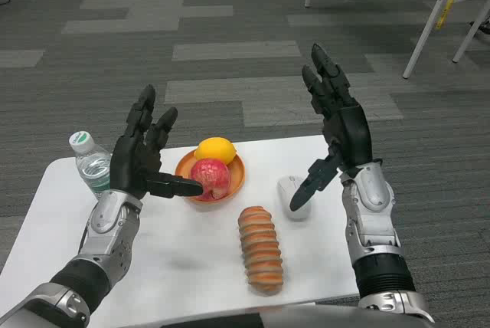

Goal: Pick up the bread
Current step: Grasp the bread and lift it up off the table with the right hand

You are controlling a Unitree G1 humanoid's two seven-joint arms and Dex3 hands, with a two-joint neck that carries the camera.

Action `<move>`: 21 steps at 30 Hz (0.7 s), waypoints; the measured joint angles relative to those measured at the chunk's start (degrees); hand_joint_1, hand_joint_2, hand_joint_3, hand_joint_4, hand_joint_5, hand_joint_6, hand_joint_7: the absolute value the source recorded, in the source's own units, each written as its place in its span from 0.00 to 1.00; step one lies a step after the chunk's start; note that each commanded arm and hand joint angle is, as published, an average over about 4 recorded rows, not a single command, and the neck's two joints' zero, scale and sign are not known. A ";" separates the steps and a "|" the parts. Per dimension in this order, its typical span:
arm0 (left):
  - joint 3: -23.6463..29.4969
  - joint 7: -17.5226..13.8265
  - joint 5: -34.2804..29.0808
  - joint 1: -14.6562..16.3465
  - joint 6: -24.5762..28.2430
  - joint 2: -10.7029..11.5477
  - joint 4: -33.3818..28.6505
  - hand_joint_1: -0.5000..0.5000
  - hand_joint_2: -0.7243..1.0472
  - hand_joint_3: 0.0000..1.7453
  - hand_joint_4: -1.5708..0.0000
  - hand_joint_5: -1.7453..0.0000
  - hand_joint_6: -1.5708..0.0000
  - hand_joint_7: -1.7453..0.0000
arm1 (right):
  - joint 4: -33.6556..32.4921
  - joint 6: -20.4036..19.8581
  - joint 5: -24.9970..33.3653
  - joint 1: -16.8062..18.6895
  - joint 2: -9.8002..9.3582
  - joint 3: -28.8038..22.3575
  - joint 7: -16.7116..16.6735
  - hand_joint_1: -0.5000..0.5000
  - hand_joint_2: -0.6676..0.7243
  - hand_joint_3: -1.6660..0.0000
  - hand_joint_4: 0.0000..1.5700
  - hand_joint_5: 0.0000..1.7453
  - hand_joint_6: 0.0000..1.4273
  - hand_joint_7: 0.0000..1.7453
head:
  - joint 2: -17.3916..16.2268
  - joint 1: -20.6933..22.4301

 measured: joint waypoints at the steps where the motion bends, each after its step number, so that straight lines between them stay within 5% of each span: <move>1: 0.42 0.19 0.55 0.42 0.14 0.01 -1.07 1.00 0.40 0.05 1.00 0.76 1.00 1.00 | 1.49 -1.59 0.40 -0.38 -0.40 1.52 -1.62 0.21 0.82 1.00 0.13 0.11 0.00 0.00 | 3.69 2.86; 2: 0.84 0.38 1.16 0.80 0.25 0.01 -2.24 1.00 0.40 0.05 1.00 0.76 1.00 1.00 | 3.10 -3.28 0.87 -0.80 -0.79 3.10 -3.42 0.21 0.82 1.00 0.13 0.11 0.00 0.00 | 5.48 4.25; 3: 1.59 0.72 2.35 1.39 0.44 -0.06 -4.57 1.00 0.40 0.05 1.00 0.76 1.00 1.00 | 6.12 -6.32 1.74 -1.56 -1.43 6.14 -6.69 0.21 0.82 1.00 0.13 0.11 0.00 0.00 | 10.92 8.49; 6: 3.65 1.37 5.82 2.34 0.68 -0.70 -11.95 1.00 0.41 0.04 1.00 0.76 1.00 1.00 | 14.39 -14.06 3.83 -3.66 -2.48 15.29 -14.92 0.21 0.82 1.00 0.13 0.11 0.00 0.00 | 10.53 8.30; 21: 4.16 1.76 6.33 3.15 0.74 -1.01 -13.39 1.00 0.40 0.05 1.00 0.76 1.00 1.00 | 15.56 -15.64 4.34 -4.06 -2.99 17.18 -16.38 0.21 0.82 1.00 0.12 0.11 0.00 0.00 | 9.59 7.99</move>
